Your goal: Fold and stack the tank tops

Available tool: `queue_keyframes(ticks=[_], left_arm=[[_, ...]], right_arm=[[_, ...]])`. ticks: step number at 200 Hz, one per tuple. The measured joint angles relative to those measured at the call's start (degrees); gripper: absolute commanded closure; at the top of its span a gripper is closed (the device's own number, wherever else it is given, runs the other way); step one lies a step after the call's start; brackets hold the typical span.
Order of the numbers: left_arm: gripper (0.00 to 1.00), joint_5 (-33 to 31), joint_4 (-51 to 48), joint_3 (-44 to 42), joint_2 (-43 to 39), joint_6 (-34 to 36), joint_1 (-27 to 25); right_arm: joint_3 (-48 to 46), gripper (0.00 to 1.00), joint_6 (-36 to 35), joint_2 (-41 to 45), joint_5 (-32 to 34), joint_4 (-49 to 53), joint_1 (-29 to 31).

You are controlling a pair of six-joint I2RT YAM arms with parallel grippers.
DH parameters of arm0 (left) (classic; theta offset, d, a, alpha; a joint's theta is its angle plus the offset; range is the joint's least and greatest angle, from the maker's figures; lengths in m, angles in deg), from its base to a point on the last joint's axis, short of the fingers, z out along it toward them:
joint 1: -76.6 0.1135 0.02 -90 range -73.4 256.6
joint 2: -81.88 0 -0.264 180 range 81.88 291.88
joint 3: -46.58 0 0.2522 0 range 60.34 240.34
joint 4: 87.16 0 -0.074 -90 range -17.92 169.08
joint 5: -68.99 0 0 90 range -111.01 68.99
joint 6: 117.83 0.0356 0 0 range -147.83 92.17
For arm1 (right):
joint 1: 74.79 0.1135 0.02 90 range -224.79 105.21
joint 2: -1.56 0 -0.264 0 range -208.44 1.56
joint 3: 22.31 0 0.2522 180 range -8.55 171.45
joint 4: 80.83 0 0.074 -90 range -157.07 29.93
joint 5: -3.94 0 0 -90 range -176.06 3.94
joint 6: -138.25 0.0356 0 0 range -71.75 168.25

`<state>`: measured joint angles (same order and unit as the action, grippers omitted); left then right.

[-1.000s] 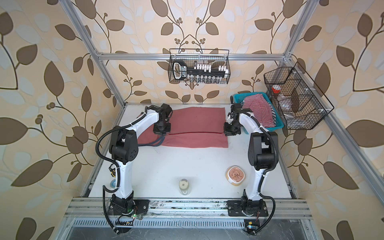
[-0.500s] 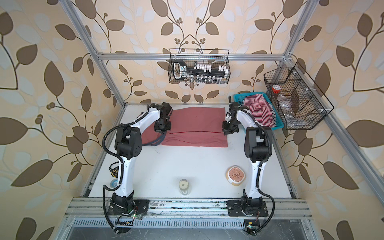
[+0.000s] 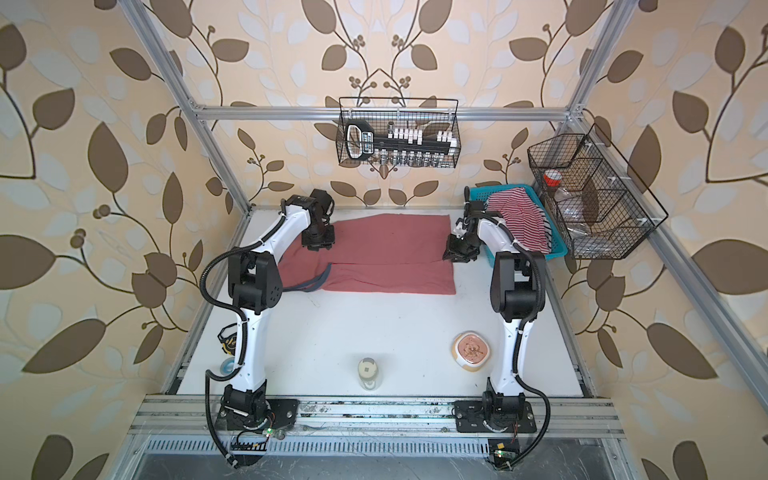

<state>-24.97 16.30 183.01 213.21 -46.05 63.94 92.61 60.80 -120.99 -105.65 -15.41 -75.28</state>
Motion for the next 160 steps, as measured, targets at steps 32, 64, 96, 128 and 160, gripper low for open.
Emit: queue_keyframes(ticks=[32,64,96,128,160], left_arm=[[0.73,0.8,2.6,-10.8,-5.6,-1.1,-0.5],[0.80,2.8,4.8,-20.7,-10.4,-2.4,-2.8],[0.79,4.8,6.7,-23.0,-10.4,-3.0,-4.7],[0.78,5.0,8.5,-22.9,-8.9,-3.0,-4.9],[0.78,4.2,8.8,-23.8,-6.4,-3.0,-4.9]], right_arm=[[-7.1,0.79,0.4,6.5,-0.3,-3.9,1.0],[-14.1,0.99,0.5,11.2,-1.1,-6.8,5.3],[-17.3,0.99,0.7,9.4,-1.7,-8.8,8.7],[-17.4,0.92,0.9,7.1,-0.3,-10.1,9.4],[-18.8,0.91,0.7,6.9,2.5,-10.7,9.8]])
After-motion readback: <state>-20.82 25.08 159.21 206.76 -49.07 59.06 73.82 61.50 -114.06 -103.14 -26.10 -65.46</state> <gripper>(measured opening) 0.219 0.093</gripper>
